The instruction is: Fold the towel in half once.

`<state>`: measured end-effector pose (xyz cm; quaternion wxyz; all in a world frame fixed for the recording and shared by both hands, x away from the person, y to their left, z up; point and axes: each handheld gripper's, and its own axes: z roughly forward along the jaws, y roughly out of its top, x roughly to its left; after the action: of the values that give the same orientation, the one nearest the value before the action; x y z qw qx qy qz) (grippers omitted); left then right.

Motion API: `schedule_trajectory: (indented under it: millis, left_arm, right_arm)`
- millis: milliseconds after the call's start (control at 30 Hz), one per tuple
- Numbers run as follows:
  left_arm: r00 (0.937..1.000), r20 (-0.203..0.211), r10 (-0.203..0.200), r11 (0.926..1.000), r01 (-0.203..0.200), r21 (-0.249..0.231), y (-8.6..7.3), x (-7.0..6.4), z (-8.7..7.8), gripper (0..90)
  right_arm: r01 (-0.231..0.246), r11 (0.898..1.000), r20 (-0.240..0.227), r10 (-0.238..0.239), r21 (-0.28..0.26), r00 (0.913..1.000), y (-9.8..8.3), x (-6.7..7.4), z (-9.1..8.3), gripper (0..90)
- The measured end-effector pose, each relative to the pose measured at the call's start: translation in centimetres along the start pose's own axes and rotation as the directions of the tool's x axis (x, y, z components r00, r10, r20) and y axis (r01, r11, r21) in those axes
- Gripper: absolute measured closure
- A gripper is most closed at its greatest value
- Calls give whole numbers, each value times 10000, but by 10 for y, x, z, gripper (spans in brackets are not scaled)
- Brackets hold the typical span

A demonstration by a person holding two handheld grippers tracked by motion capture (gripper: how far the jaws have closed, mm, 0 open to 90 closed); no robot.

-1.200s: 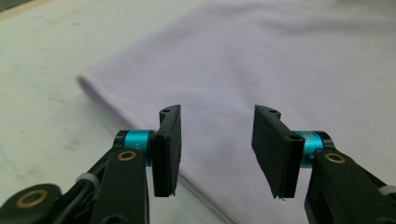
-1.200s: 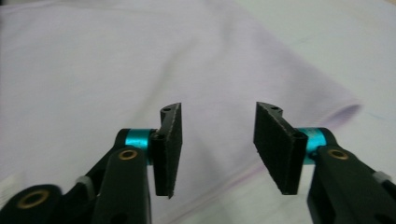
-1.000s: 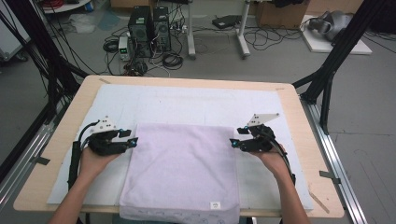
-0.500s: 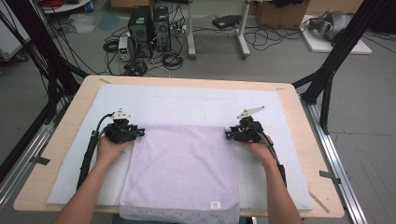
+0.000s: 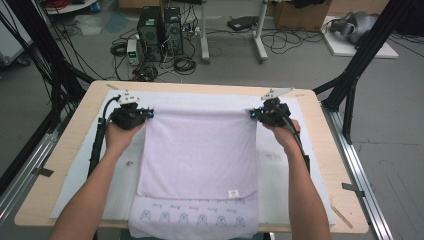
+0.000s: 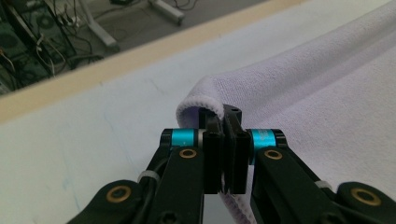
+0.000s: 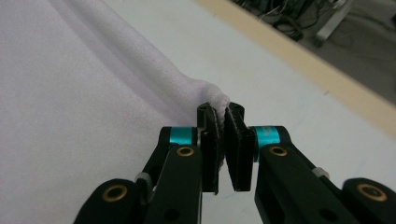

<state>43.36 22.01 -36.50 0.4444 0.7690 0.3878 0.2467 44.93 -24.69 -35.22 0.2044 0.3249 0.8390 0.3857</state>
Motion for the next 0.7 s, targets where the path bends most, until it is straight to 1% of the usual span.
schedule_trajectory:
  millis: [67,100,133,167,200,233,267,300,333,400,433,467,500,533,567,600,633,667,700]
  left_arm:
    - [9996,-180,211,9995,-215,-236,19,3,-3,871]
    - [9990,-318,313,9990,-322,-309,27,5,-3,870]
    - [9986,-391,360,9989,-371,-271,34,7,-3,866]
    - [9982,-504,320,9990,-335,-285,38,9,-1,844]
    - [9978,-607,271,9993,-286,-242,39,10,1,768]
    - [9974,-693,192,9998,-196,-51,38,13,2,701]
    - [9977,-683,-28,9999,35,112,35,16,4,631]
    - [9979,-610,-208,9991,229,346,31,18,6,585]
    - [9979,-579,-296,9984,323,455,26,20,6,557]
    - [9986,-426,-304,9982,325,496,15,21,5,555]
    - [9987,-377,-338,9980,357,520,10,20,4,554]
    - [9991,-214,-374,9981,384,490,6,20,2,548]
    - [9994,-192,-285,9980,295,568,1,18,1,547]
    - [9996,-153,-242,9977,251,624,-3,17,-1,540]
    - [9996,23,-276,9982,274,528,-8,15,-4,529]
    - [9998,123,-184,9981,176,588,-12,13,-6,530]
    - [9998,140,-174,9979,165,619,-17,10,-8,527]
    - [9994,274,-218,9985,204,511,-22,8,-11,517]
    - [9994,315,-145,9981,126,610,-26,5,-13,516]
  right_arm:
    - [270,9996,230,-267,-98,9994,14,-5,-6,852]
    - [455,9988,428,-448,-162,9981,22,-7,-8,852]
    - [600,9980,486,-590,-181,9971,30,-10,-8,850]
    - [649,9978,576,-640,-142,9963,37,-13,-8,834]
    - [479,9987,524,-469,-180,9975,41,-16,-7,778]
    - [267,9994,469,-257,-212,9986,43,-20,-4,709]
    - [31,9997,439,-20,-242,9990,41,-22,0,642]
    - [-339,9993,240,343,-165,9991,38,-25,4,598]
    - [-596,9982,111,597,-23,9982,33,-26,8,570]
    - [-721,9972,-107,723,188,9973,22,-24,14,541]
    - [-702,9974,-162,705,186,9974,16,-21,16,529]
    - [-787,9965,-233,794,277,9966,10,-19,17,506]
    - [-921,9952,-369,933,329,9950,5,-16,18,493]
    - [-901,9950,-469,921,433,9946,0,-12,19,469]
    - [-1009,9913,-675,1067,840,9920,-3,-10,20,446]
    - [-969,9910,-811,1044,922,9912,-7,-6,20,449]
    - [-675,9943,-707,734,821,9948,-11,1,17,454]
    - [-609,9962,-750,655,627,9950,-15,7,14,453]
    - [-586,9967,-874,634,559,9942,-19,12,12,445]
